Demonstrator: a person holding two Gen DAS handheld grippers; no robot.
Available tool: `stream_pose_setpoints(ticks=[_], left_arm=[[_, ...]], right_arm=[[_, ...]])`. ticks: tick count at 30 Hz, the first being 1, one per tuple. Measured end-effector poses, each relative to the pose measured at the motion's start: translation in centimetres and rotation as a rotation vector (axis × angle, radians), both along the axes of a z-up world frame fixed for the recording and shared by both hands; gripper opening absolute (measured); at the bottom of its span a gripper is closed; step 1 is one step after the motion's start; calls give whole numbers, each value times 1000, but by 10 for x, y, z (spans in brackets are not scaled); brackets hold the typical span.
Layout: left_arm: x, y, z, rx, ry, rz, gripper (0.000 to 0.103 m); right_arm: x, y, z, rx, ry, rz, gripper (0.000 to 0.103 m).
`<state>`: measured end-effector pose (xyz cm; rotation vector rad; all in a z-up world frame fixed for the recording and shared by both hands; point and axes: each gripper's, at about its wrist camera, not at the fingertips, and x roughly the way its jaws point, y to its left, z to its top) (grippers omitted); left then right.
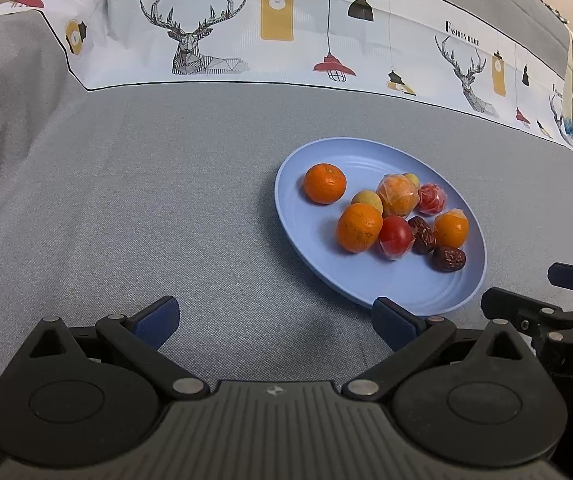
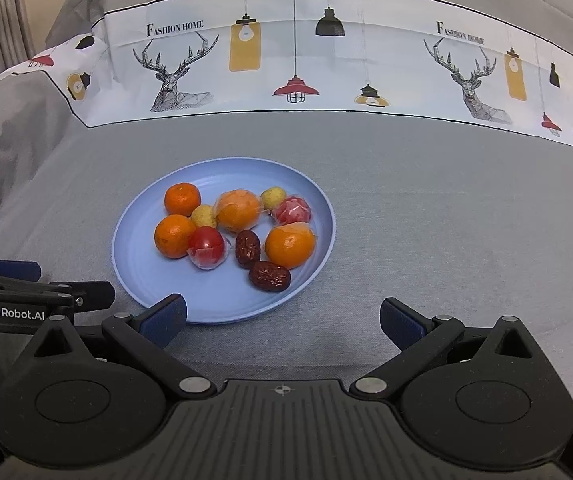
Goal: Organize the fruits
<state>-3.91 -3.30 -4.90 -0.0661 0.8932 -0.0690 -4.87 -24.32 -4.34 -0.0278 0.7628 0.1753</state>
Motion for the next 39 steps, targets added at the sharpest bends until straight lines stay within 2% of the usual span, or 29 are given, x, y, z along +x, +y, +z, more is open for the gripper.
stream_pose_setpoints(ticks=[25,39], left_arm=[[-1,-3,-1,6,-5,-12,102],[4,-3,-5,3,10,-17,102]], right_arm=[[0,-2,1,11,-7,-8,102],[4,-7,2,57,1,-34,102]])
